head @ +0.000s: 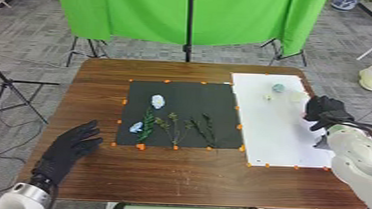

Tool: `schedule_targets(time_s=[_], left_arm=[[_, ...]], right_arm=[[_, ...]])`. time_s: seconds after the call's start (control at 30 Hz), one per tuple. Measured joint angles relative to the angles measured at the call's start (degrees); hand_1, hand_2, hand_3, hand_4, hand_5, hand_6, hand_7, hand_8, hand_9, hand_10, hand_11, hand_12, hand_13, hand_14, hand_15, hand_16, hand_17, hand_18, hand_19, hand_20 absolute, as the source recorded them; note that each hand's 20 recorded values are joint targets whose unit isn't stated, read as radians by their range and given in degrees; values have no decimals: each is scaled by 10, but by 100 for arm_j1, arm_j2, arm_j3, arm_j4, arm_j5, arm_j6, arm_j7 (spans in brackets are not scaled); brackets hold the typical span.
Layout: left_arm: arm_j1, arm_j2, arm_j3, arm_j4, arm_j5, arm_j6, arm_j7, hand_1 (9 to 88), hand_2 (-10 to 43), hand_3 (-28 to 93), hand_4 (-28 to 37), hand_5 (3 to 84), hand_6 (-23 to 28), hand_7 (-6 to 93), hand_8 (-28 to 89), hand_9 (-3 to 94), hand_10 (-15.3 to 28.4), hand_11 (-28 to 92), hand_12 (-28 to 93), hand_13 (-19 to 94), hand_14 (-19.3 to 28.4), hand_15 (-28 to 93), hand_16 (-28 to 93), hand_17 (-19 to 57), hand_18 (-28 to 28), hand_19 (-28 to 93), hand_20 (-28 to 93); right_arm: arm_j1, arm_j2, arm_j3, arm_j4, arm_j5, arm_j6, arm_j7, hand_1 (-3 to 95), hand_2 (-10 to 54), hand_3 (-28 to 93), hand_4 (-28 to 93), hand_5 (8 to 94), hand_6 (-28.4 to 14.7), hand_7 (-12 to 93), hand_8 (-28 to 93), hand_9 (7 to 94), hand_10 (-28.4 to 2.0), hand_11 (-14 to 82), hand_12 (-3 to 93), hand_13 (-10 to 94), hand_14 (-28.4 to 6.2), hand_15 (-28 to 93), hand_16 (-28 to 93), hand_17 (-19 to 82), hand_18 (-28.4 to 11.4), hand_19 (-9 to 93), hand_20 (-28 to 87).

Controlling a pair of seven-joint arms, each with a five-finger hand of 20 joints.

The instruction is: Arrange flowers

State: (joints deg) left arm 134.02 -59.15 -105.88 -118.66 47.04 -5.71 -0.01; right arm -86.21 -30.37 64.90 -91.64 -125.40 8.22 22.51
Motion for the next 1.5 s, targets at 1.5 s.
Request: schedule_targets(time_s=[1.5], left_arm=[[-234, 35, 93, 63, 0, -60, -189, 240, 5, 698, -283, 312, 53, 169, -103, 262, 114, 225, 141, 212, 135, 467, -44, -116, 208, 526, 31]], right_arm=[[3192, -3121, -3726, 114, -625, -419, -1216, 501, -95, 854, -283, 729, 38, 443, -118, 847, -39, 168, 431, 827, 25, 384, 399, 306, -124, 716, 335]])
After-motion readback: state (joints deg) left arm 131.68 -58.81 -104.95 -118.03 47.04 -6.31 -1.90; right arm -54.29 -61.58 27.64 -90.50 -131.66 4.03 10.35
